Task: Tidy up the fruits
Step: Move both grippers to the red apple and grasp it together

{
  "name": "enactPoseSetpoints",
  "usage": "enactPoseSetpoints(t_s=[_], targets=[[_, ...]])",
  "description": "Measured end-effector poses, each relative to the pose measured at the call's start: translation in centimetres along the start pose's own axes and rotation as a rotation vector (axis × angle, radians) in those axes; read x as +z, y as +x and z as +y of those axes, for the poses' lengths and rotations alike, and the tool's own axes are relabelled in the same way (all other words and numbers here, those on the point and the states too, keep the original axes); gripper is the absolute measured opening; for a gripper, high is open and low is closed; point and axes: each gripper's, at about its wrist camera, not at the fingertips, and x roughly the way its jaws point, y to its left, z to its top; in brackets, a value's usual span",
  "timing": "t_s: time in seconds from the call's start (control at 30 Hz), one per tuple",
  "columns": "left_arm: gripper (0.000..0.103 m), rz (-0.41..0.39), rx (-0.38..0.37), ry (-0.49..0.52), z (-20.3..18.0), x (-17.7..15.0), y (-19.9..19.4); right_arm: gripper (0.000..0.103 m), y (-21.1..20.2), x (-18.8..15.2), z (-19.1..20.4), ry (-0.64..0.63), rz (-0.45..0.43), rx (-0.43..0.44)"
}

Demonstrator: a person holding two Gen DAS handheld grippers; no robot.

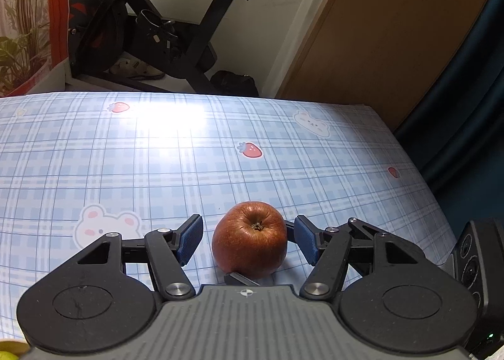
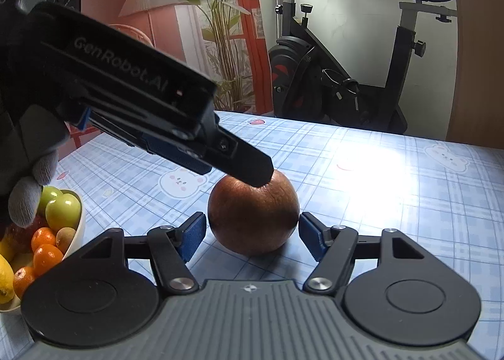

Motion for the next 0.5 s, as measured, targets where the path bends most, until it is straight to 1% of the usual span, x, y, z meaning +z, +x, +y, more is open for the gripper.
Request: enactPoseSetpoints(t_s=[0.1,0.17,0.23,0.3,0.5], targets=[[0.066,0.011,-0.002,0.022,0.1,-0.3,0.5,0.070,0.7,0.2,0.0,0.005,0.039,-0.006],[0.066,0.029,-0.003,0.013,0.5,-0.1,1.1,0.071,0.8,0.2,0.1,0.002,0.037,-0.008],[0.065,0.035,-0.024,-0.005,1.0,0.0,1.5,0.070,0.8,0.2,0.0,0.014,0.037,-0.005],[0.058,0.032,-0.045,-0.005,1.0,-0.1,1.5,0.070,0.9,0.2,-0.2,0.028,0.037,0.000],[0.058,0.045,-0.030,0.020,0.2,-0.3,1.4,0.067,0.6,0.1,0.1,0.023,0.031,-0.003]])
